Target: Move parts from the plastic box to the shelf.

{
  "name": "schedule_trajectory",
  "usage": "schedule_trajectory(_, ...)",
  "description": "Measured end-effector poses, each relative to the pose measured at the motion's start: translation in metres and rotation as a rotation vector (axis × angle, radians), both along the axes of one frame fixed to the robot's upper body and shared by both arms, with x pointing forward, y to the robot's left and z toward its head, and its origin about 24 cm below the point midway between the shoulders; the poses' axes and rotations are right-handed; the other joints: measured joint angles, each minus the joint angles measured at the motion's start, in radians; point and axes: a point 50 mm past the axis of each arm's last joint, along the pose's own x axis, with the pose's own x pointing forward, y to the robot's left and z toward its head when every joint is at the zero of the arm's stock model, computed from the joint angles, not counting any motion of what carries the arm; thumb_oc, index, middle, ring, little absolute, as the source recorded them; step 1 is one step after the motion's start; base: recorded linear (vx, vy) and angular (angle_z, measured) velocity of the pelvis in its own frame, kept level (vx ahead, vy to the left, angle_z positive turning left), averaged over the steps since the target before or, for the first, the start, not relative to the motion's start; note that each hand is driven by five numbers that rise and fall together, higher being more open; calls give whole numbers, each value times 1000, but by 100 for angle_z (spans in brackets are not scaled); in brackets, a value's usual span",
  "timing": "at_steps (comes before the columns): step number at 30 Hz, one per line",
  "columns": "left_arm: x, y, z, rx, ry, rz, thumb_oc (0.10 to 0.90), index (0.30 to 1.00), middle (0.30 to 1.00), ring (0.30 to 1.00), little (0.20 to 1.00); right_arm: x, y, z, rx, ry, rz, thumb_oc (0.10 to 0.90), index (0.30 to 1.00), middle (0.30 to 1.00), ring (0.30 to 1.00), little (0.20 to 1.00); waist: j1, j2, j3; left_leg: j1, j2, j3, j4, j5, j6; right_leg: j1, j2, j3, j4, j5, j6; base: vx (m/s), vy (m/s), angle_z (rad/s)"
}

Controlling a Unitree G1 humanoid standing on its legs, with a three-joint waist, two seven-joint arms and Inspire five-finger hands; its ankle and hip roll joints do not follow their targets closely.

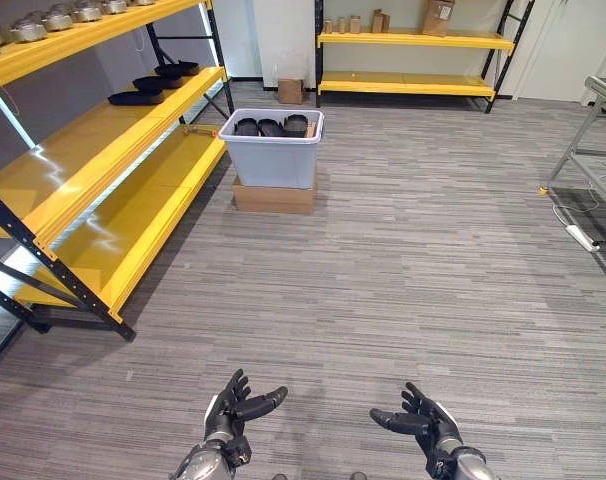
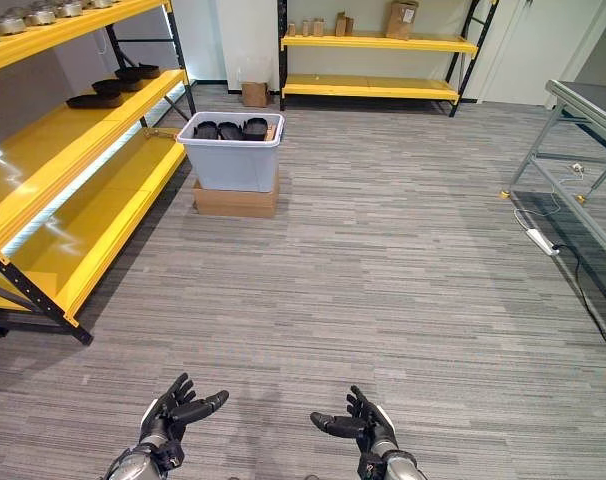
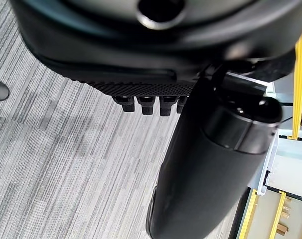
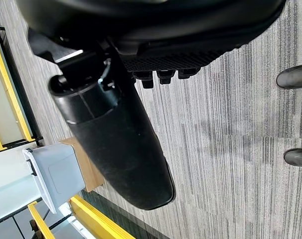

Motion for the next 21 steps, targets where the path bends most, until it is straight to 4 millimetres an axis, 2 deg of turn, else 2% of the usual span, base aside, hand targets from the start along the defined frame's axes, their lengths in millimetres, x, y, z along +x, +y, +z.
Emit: schedule_trajectory(21,0,0,0,1,0,0,900,1000,1000,1000,1000,0,0,0,0,1,1,900,1000,1000,1000,1000,0,0,2,0,0,0,0,0,0,-1,0,0,0,0,0,0,0,0)
